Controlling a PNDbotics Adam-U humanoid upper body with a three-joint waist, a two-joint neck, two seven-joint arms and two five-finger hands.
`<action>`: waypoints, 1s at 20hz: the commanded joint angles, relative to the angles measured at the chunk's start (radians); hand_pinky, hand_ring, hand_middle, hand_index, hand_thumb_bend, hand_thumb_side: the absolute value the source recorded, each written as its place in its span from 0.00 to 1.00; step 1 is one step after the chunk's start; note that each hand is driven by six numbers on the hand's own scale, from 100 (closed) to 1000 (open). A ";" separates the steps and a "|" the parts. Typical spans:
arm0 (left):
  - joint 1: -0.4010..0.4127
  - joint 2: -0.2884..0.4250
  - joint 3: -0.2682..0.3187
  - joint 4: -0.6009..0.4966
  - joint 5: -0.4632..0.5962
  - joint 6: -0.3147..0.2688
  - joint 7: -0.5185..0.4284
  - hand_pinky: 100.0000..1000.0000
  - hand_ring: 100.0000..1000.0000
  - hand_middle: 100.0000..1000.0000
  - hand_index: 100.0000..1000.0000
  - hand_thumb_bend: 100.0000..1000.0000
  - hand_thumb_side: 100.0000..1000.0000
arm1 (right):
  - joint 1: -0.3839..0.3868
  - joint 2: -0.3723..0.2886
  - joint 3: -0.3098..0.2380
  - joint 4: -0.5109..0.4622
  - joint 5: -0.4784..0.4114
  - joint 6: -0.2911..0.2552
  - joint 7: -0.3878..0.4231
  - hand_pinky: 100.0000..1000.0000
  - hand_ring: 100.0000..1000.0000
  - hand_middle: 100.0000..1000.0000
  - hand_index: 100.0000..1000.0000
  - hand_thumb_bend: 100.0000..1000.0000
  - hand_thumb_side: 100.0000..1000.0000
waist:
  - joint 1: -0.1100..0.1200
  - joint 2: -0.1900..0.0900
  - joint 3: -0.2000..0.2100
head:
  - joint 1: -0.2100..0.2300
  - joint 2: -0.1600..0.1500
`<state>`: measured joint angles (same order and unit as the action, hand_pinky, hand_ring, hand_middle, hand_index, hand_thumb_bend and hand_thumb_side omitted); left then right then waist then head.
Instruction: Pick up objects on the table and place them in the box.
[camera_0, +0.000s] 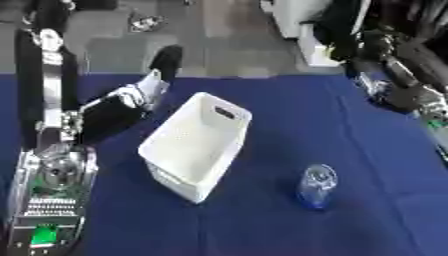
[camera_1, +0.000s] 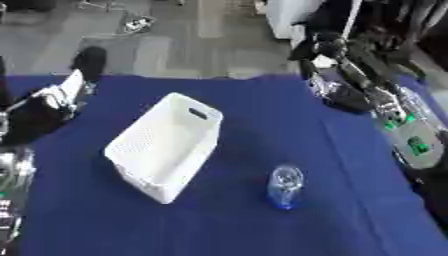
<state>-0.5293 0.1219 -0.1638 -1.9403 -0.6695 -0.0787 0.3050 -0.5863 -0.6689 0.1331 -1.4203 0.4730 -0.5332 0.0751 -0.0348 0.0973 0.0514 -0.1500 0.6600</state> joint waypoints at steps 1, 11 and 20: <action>-0.009 0.000 -0.004 -0.008 0.005 -0.001 -0.005 0.84 0.64 0.76 0.85 0.46 0.55 | -0.036 -0.024 0.004 0.031 0.033 -0.025 -0.005 0.58 0.59 0.65 0.71 0.01 0.89 | 0.000 -0.016 0.001 | -0.011 0.006; -0.009 -0.001 -0.005 -0.008 0.007 -0.002 -0.007 0.84 0.64 0.76 0.85 0.46 0.55 | -0.082 0.002 0.024 0.120 0.078 -0.083 -0.015 0.59 0.62 0.67 0.72 0.01 0.90 | 0.000 -0.016 0.007 | -0.001 0.007; -0.011 -0.005 -0.008 -0.010 0.009 -0.004 -0.010 0.84 0.64 0.76 0.85 0.46 0.55 | -0.093 0.025 0.042 0.165 0.125 -0.130 -0.004 0.62 0.64 0.70 0.74 0.02 0.92 | -0.002 -0.015 0.013 | 0.000 -0.015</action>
<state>-0.5291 0.1213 -0.1693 -1.9379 -0.6607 -0.0798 0.2981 -0.6550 -0.6299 0.1780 -1.2515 0.5873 -0.6559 0.0713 -0.0363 0.0973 0.0639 -0.1492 0.6590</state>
